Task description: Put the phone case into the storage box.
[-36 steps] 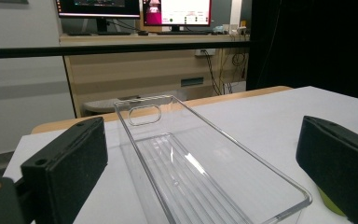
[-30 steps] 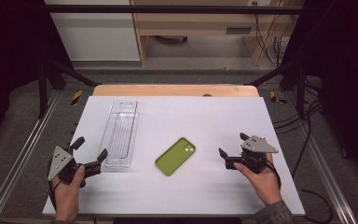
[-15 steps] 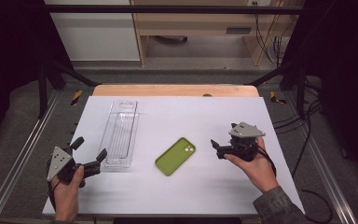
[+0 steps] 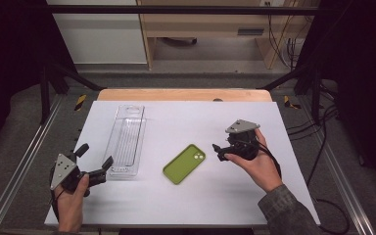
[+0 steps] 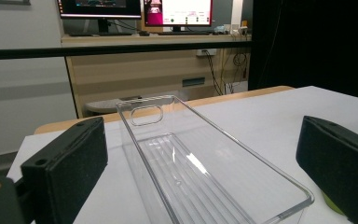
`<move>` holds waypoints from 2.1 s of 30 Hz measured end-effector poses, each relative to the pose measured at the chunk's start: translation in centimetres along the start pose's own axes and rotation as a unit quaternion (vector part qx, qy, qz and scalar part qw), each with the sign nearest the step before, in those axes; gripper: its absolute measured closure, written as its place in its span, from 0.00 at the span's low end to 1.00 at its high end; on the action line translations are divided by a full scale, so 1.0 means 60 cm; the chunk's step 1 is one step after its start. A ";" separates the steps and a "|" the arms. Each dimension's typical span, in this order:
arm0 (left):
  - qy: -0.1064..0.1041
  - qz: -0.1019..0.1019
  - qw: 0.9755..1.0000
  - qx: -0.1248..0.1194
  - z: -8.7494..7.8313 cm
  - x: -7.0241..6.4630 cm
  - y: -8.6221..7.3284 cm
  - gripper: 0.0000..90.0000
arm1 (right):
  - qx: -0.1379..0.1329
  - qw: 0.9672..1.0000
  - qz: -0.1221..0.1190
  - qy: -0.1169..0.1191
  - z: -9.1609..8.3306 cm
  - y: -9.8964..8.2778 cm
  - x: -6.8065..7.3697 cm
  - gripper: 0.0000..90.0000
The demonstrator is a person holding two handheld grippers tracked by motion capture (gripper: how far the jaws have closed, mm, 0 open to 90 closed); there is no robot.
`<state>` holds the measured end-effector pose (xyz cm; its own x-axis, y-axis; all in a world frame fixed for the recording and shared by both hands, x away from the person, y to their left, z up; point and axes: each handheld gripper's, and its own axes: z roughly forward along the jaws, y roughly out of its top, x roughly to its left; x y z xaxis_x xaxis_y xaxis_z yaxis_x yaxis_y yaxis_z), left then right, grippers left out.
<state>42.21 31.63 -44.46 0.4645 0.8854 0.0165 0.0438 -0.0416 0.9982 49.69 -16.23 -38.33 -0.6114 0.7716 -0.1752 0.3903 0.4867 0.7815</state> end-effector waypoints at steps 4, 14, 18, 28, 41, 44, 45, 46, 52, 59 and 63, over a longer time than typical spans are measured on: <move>0.000 0.000 1.000 0.000 0.000 0.000 0.000 0.02 | 0.018 1.000 -0.006 0.005 0.010 0.009 0.004 0.11; 0.001 0.000 1.000 0.000 0.000 0.001 0.000 0.02 | 0.045 0.999 -0.009 0.020 0.032 0.025 0.012 0.14; 0.001 -0.002 1.000 -0.001 0.000 0.001 0.000 0.02 | 0.055 0.998 -0.011 0.025 0.039 0.030 0.016 0.14; 0.000 -0.002 1.000 -0.001 0.001 0.001 0.000 0.02 | 0.072 0.996 -0.014 0.042 0.052 0.039 0.024 0.17; 0.000 -0.003 1.000 -0.002 0.001 0.002 0.000 0.02 | 0.099 0.993 -0.012 0.065 0.073 0.045 0.029 0.22; 0.000 -0.002 1.000 -0.001 0.001 0.002 0.000 0.02 | 0.108 0.991 -0.010 0.072 0.080 0.045 0.031 0.24; 0.000 -0.002 1.000 -0.002 0.001 0.002 0.000 0.02 | 0.110 0.991 -0.011 0.073 0.082 0.045 0.031 0.24; 0.000 -0.002 1.000 -0.002 0.001 0.002 0.000 0.02 | 0.112 0.991 -0.009 0.074 0.083 0.046 0.032 0.25; 0.001 -0.002 1.000 -0.002 0.001 0.002 0.000 0.02 | 0.125 0.989 -0.009 0.081 0.093 0.045 0.034 0.31; 0.000 -0.002 1.000 -0.002 0.001 0.002 0.000 0.02 | 0.143 0.986 -0.003 0.086 0.103 0.043 0.037 0.42; 0.000 -0.002 1.000 -0.002 0.001 0.002 0.000 0.02 | 0.149 0.985 0.000 0.083 0.111 0.041 0.037 0.48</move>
<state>42.30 31.69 -44.44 0.4643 0.8856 0.0132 0.0420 -0.0369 0.9984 53.88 -10.59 -40.79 -0.7058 0.7061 -0.0564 0.5596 0.6046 0.5669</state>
